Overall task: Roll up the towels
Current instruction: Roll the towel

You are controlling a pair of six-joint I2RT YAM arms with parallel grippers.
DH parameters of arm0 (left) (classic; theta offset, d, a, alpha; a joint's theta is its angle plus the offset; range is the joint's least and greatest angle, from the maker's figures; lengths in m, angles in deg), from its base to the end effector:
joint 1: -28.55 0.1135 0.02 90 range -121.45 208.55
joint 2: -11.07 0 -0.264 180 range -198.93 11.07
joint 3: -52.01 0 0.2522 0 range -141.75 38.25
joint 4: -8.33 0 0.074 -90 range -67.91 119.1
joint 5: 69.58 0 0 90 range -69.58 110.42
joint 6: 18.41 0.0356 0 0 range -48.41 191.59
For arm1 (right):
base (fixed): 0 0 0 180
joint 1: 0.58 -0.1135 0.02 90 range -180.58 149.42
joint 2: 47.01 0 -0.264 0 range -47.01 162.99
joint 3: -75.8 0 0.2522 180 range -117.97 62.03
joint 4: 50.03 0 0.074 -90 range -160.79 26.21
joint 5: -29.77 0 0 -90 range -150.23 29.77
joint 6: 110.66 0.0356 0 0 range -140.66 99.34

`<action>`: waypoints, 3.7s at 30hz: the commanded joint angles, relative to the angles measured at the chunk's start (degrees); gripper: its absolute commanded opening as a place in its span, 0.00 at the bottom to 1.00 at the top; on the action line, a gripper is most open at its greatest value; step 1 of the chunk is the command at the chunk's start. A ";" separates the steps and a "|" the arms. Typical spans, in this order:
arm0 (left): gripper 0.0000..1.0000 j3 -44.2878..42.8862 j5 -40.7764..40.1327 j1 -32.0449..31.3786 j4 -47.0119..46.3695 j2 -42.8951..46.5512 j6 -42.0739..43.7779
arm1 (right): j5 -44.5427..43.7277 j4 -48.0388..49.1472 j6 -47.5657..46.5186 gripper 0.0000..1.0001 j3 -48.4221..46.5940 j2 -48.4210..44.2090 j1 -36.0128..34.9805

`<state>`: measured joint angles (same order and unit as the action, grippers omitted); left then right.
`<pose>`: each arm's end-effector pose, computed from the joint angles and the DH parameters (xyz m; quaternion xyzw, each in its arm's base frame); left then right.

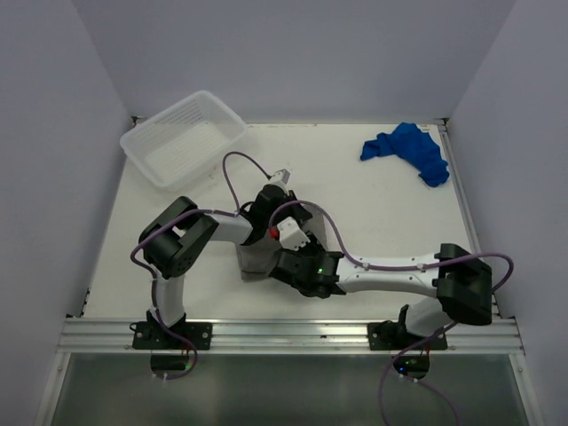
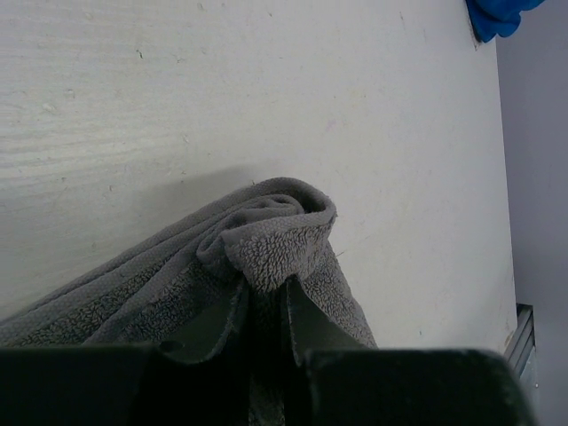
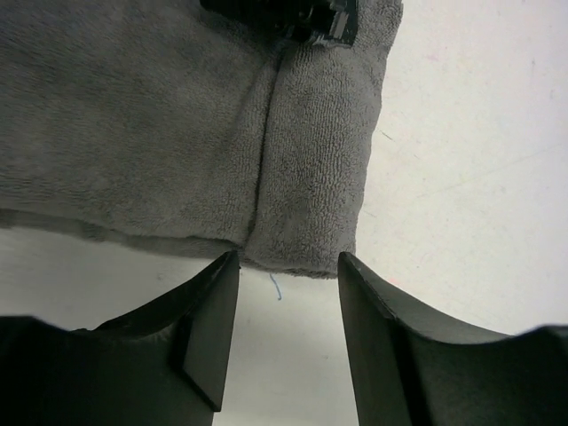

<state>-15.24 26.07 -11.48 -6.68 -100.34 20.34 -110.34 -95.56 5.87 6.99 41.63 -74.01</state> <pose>0.2986 -0.2554 0.1303 -0.0594 0.8596 -0.3913 0.3232 0.1093 0.2715 0.2039 -0.2693 0.8479 -0.1180 0.4411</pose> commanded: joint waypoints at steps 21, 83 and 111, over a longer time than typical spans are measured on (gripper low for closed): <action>0.00 4.63 -5.04 0.92 0.48 -0.29 3.26 | 47.64 25.96 20.23 0.60 21.64 -24.31 33.08; 0.39 -4.51 3.30 2.94 9.62 12.54 5.37 | -5.78 -3.55 6.43 0.00 -3.12 8.03 3.92; 0.32 9.11 2.00 2.24 3.64 4.19 6.60 | -0.96 -3.83 13.47 0.43 -4.11 4.88 0.83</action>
<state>-9.19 30.22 -9.40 -6.18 -93.65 24.69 -112.94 -100.92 15.98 1.79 51.09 -73.46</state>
